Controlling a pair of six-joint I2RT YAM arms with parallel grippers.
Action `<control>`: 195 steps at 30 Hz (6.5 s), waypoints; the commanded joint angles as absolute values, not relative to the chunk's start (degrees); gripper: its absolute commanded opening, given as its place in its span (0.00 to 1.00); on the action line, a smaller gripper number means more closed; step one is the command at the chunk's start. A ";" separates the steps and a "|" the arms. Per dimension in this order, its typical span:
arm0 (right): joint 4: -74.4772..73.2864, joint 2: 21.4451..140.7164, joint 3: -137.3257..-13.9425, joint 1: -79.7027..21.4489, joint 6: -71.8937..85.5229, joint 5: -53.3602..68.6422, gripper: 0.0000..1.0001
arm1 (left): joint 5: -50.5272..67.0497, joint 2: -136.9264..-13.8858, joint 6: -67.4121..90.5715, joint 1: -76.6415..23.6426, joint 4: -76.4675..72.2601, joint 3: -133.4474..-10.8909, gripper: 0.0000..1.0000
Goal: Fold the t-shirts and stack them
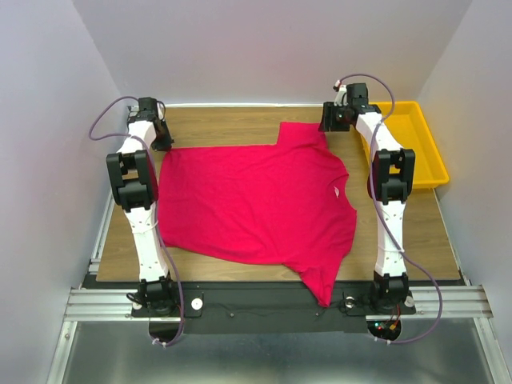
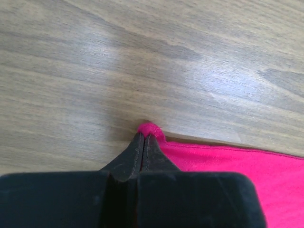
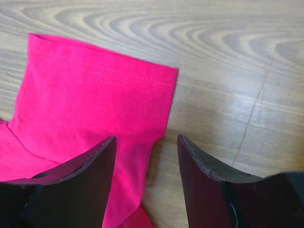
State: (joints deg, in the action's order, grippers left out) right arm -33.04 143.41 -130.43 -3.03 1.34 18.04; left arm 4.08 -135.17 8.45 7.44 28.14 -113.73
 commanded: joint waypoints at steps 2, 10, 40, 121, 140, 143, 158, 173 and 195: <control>-31.55 143.88 -135.70 -2.55 2.02 18.20 0.60 | 3.78 -130.09 8.44 8.00 26.73 -112.25 0.00; -28.04 145.63 -136.14 -2.37 8.08 13.62 0.60 | 4.04 -124.45 8.79 7.91 22.68 -106.09 0.00; -23.73 156.00 -141.42 -3.60 15.21 16.08 0.46 | 5.54 -122.96 9.40 8.00 22.59 -104.15 0.00; -14.68 94.39 -153.29 18.90 24.35 44.91 0.01 | 2.90 -44.21 32.87 10.19 -11.07 -71.91 0.00; -7.47 121.35 -121.89 0.62 4.84 40.95 0.01 | 7.29 -88.48 34.72 8.88 -26.46 -60.45 0.00; -7.30 130.15 -127.78 0.53 4.75 41.40 0.01 | 7.21 -98.68 32.52 8.35 -22.96 -67.57 0.00; -0.88 136.50 -130.52 -1.67 6.59 36.83 0.01 | 6.06 -116.54 30.59 7.65 -14.15 -85.68 0.00; -0.88 124.20 -116.21 -0.62 5.01 48.16 0.01 | 6.15 -127.18 28.48 7.65 -1.67 -101.60 0.00; -0.88 110.75 -98.27 2.64 0.88 54.31 0.00 | 13.80 -117.69 24.00 10.37 -11.42 -88.34 0.00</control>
State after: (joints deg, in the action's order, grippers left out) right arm -3.27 115.90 -98.59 2.04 2.13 51.77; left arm 11.29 -124.09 25.91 9.32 -6.20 -89.86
